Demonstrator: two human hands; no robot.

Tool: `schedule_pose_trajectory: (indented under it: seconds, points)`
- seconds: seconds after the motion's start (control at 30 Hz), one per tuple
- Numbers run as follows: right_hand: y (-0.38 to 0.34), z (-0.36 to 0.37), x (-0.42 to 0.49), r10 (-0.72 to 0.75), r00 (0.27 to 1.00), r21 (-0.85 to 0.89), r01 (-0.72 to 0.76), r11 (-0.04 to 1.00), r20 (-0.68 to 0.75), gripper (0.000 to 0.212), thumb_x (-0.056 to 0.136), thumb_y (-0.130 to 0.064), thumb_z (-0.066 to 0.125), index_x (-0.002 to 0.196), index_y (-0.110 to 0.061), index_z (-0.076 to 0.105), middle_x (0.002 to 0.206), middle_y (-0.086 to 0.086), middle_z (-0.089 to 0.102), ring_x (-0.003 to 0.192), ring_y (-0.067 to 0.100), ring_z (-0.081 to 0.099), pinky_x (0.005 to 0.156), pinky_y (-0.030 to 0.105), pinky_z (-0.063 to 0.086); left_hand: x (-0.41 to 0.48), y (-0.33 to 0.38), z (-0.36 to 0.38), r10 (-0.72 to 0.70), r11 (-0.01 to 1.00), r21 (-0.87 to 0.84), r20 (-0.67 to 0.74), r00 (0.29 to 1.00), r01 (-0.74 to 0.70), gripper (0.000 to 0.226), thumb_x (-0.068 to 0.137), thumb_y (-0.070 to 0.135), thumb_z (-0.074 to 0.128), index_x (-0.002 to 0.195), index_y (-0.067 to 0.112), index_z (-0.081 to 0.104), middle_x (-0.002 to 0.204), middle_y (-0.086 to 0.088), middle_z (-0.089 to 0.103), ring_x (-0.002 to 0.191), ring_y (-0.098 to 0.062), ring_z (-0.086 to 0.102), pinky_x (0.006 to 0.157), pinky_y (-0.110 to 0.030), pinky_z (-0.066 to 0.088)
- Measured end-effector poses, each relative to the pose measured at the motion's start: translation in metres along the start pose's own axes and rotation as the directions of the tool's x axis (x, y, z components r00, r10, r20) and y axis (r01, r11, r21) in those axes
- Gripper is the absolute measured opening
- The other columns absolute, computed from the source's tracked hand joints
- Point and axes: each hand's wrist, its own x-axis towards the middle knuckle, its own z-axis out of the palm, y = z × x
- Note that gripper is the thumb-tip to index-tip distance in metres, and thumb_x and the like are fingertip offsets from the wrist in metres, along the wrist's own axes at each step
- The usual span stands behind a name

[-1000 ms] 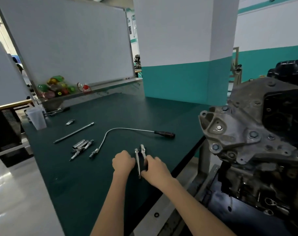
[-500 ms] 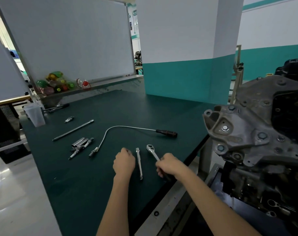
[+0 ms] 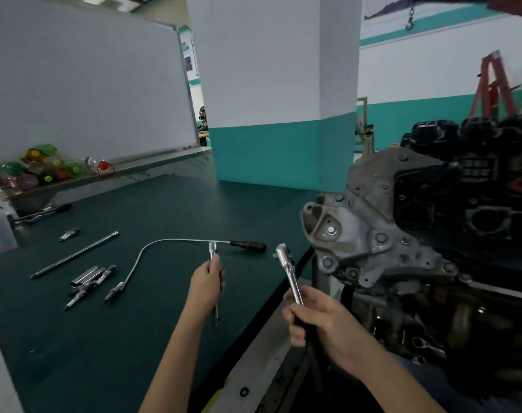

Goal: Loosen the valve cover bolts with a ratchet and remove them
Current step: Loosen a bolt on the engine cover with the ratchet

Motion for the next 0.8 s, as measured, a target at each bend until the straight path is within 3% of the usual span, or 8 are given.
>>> schedule_pose_trajectory:
  seconds: [0.1, 0.2, 0.27, 0.4, 0.5, 0.6, 0.67, 0.8]
  points:
    - [-0.019, -0.01, -0.026, -0.023, 0.999, 0.042, 0.024, 0.999, -0.03, 0.01, 0.09, -0.011, 0.053, 0.095, -0.008, 0.044, 0.064, 0.011, 0.046, 0.044, 0.017, 0.04, 0.044, 0.028, 0.04, -0.037, 0.03, 0.031, 0.119, 0.985, -0.146, 0.186, 0.975, -0.092, 0.037, 0.105, 0.03, 0.041, 0.072, 0.015, 0.045, 0.063, 0.002, 0.046, 0.056, -0.013, 0.043, 0.056, -0.028, 0.036]
    - [-0.043, -0.024, -0.051, 0.047, 0.996, 0.149, -0.035, 0.988, -0.072, 0.043, 0.091, -0.051, 0.04, 0.073, -0.013, 0.044, 0.05, 0.001, 0.028, 0.029, 0.01, 0.025, 0.032, 0.016, 0.029, -0.079, 0.053, 0.064, 0.254, 0.966, -0.134, 0.354, 0.9, -0.22, 0.033, 0.105, 0.027, 0.043, 0.074, 0.015, 0.047, 0.064, 0.002, 0.045, 0.06, -0.016, 0.044, 0.056, -0.029, 0.036]
    - [-0.057, -0.037, -0.07, 0.046, 0.988, 0.085, -0.033, 0.996, -0.148, 0.057, 0.086, -0.066, 0.031, 0.062, -0.014, 0.035, 0.047, -0.001, 0.023, 0.027, 0.008, 0.02, 0.029, 0.014, 0.023, -0.107, 0.067, 0.088, 0.355, 0.935, -0.138, 0.407, 0.842, -0.327, 0.031, 0.104, 0.021, 0.044, 0.074, 0.014, 0.047, 0.062, 0.005, 0.042, 0.06, -0.011, 0.041, 0.057, -0.026, 0.035]
    - [-0.078, -0.061, -0.112, -0.045, 0.961, -0.14, 0.006, 0.99, -0.274, 0.06, 0.085, -0.066, 0.031, 0.058, -0.013, 0.035, 0.047, -0.001, 0.023, 0.03, 0.008, 0.019, 0.03, 0.018, 0.021, -0.149, 0.086, 0.132, 0.534, 0.836, -0.132, 0.416, 0.736, -0.533, 0.03, 0.1, 0.007, 0.049, 0.071, 0.011, 0.043, 0.067, 0.005, 0.041, 0.064, -0.005, 0.039, 0.063, -0.022, 0.034]
    - [-0.091, -0.073, -0.144, -0.089, 0.955, -0.129, 0.055, 0.99, -0.282, 0.051, 0.089, -0.055, 0.04, 0.061, -0.012, 0.047, 0.049, -0.003, 0.025, 0.035, 0.007, 0.022, 0.033, 0.02, 0.022, -0.166, 0.092, 0.159, 0.625, 0.765, -0.135, 0.393, 0.674, -0.63, 0.031, 0.097, 0.0, 0.051, 0.071, 0.012, 0.043, 0.071, 0.001, 0.045, 0.066, -0.008, 0.042, 0.064, -0.021, 0.035]
    - [-0.102, -0.081, -0.169, -0.087, 0.956, -0.058, 0.073, 0.996, -0.281, 0.043, 0.089, -0.047, 0.041, 0.071, -0.01, 0.049, 0.05, -0.004, 0.026, 0.036, 0.005, 0.022, 0.034, 0.018, 0.018, -0.178, 0.097, 0.181, 0.659, 0.736, -0.149, 0.383, 0.647, -0.661, 0.033, 0.097, 0.0, 0.053, 0.072, 0.018, 0.042, 0.068, 0.006, 0.046, 0.064, -0.004, 0.042, 0.062, -0.019, 0.034]
    - [-0.108, -0.084, -0.18, -0.074, 0.953, -0.097, 0.047, 0.994, -0.294, 0.051, 0.088, -0.058, 0.033, 0.065, -0.014, 0.043, 0.05, -0.005, 0.023, 0.038, 0.005, 0.019, 0.036, 0.019, 0.013, -0.186, 0.098, 0.193, 0.676, 0.721, -0.176, 0.395, 0.623, -0.67, 0.032, 0.098, 0.003, 0.051, 0.073, 0.02, 0.04, 0.066, 0.008, 0.044, 0.063, -0.002, 0.042, 0.059, -0.015, 0.033]
    - [-0.115, -0.085, -0.19, -0.055, 0.94, -0.175, -0.005, 0.985, -0.338, 0.061, 0.082, -0.072, 0.025, 0.054, -0.019, 0.036, 0.047, -0.006, 0.021, 0.037, 0.006, 0.017, 0.035, 0.019, 0.013, -0.197, 0.101, 0.214, 0.641, 0.761, -0.249, 0.434, 0.633, -0.6, 0.028, 0.101, 0.013, 0.047, 0.074, 0.017, 0.041, 0.063, 0.01, 0.042, 0.058, -0.004, 0.039, 0.057, -0.023, 0.033]
